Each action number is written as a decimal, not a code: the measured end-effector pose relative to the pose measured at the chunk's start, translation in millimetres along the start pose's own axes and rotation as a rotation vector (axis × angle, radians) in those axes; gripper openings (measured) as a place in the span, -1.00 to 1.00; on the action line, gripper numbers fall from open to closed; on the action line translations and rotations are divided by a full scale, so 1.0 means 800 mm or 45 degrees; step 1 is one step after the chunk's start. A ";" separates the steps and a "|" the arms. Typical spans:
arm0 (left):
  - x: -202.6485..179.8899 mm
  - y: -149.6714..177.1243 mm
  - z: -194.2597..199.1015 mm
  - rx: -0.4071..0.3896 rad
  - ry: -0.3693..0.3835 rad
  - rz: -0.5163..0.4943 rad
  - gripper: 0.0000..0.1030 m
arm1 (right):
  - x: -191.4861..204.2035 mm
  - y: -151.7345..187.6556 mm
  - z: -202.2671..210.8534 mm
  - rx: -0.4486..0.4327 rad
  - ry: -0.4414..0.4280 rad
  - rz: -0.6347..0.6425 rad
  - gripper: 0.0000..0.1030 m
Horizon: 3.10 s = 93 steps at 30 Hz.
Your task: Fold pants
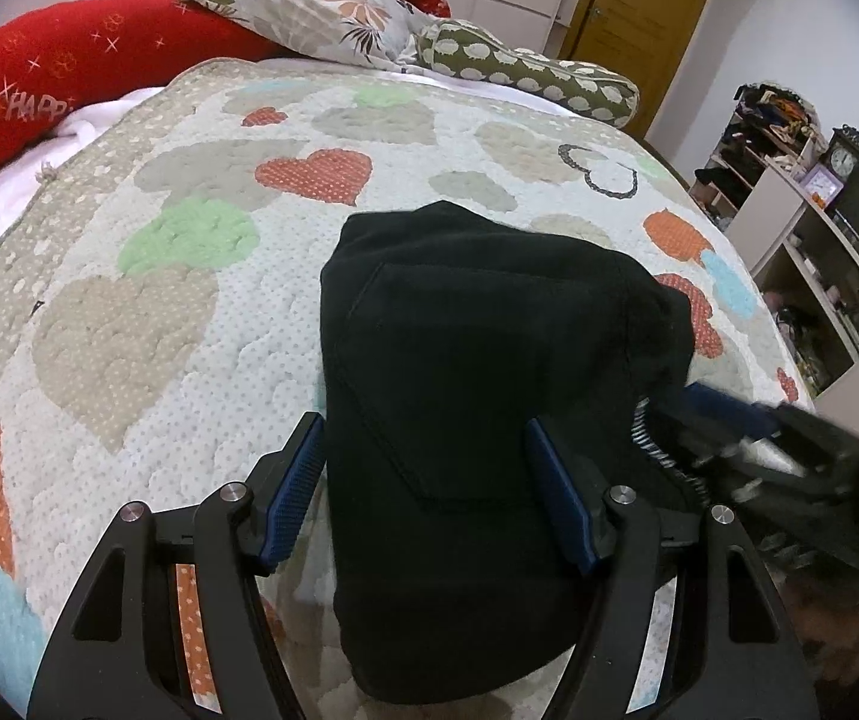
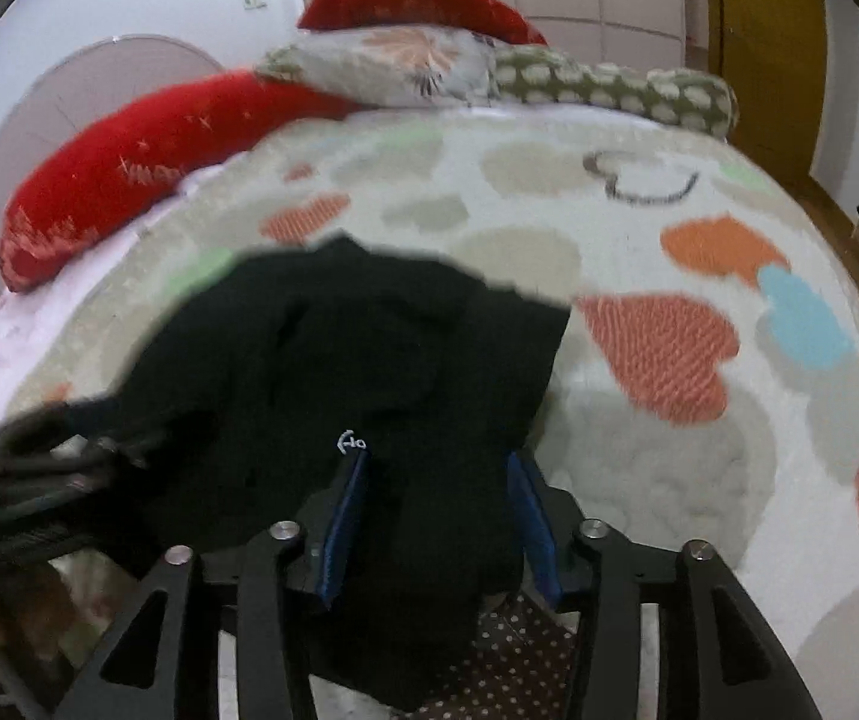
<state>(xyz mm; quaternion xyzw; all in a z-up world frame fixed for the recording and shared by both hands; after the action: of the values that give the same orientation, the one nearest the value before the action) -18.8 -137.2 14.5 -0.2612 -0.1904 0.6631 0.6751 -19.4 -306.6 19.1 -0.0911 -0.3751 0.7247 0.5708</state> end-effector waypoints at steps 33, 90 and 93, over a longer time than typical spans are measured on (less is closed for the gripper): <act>0.008 0.019 0.089 -0.226 -0.208 -0.049 0.34 | 0.052 0.003 0.089 -0.192 -0.050 0.002 0.26; 0.008 0.023 0.083 -0.197 -0.224 -0.051 0.34 | 0.059 0.006 0.076 -0.147 -0.052 0.003 0.27; 0.008 0.023 0.082 -0.194 -0.224 -0.051 0.34 | 0.058 0.006 0.075 -0.146 -0.052 0.001 0.27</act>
<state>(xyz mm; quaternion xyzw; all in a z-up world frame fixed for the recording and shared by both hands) -72.6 -124.7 54.9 -0.2487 -0.3040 0.6535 0.6471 -72.2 -291.6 72.2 -0.1088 -0.4277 0.7038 0.5566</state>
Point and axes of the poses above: each gripper's, at about its wrist camera, not at the fingertips, and z roughly against the way its jaws point, x to its left, y to its underside, the point moved 3 cm from there along -z, roughly the way its jaws point, and after that the axes turned 8 degrees about -y, right-handed, at the moved point
